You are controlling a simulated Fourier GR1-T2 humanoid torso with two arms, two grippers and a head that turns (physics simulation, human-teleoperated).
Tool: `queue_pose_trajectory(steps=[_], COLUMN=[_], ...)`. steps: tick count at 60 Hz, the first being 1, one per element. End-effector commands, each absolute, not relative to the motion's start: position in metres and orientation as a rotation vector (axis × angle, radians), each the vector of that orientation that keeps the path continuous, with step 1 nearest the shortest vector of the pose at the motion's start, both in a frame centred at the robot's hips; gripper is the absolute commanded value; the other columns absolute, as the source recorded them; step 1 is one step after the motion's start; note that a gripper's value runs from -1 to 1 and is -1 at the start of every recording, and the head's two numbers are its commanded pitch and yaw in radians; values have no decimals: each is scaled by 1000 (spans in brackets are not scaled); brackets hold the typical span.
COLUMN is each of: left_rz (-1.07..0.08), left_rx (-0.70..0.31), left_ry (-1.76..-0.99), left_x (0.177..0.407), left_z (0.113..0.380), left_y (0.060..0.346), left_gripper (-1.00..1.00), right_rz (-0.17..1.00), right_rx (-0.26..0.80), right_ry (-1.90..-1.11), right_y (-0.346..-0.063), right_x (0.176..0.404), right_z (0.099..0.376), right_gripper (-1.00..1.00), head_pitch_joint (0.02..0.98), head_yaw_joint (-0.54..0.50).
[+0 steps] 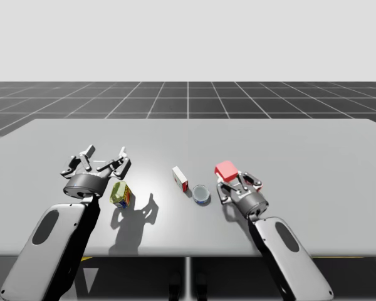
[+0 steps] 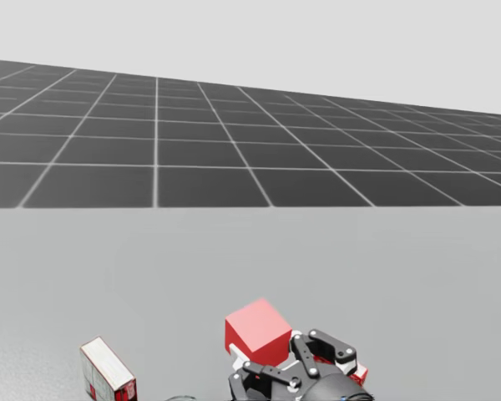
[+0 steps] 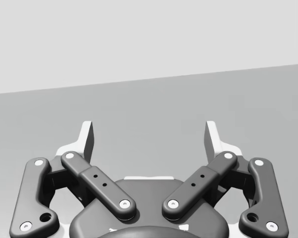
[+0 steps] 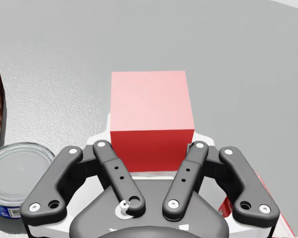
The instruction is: Find the red cube and pick it up.
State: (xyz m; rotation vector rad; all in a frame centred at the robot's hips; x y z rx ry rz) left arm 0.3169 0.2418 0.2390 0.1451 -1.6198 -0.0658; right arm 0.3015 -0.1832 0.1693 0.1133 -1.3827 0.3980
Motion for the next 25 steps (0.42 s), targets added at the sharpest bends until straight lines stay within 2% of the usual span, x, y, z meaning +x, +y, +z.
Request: queue_pose_trajectory(steps=[1, 10, 19, 25], left_rz=[-69, -70, -69, -69], left_rx=[144, 145, 147, 147], left_ry=[-1620, -1620, -1621, -1621], left_x=[316, 316, 316, 316], left_z=[239, 239, 239, 239], left_y=[241, 240, 240, 240], left_gripper=[-1000, -1000, -1000, -1000], right_rz=[297, 287, 265, 251], right_rx=[22, 17, 13, 5], right_ry=[-1502, -1597, -1667, -1745], right_y=[-194, -197, -201, -204], right_x=[313, 310, 308, 303], right_z=[216, 256, 285, 308], right_gripper=[1000, 1000, 1000, 1000], head_pitch_joint=[432, 430, 430, 425], head_yaw_joint=[-237, -243, -239, -239])
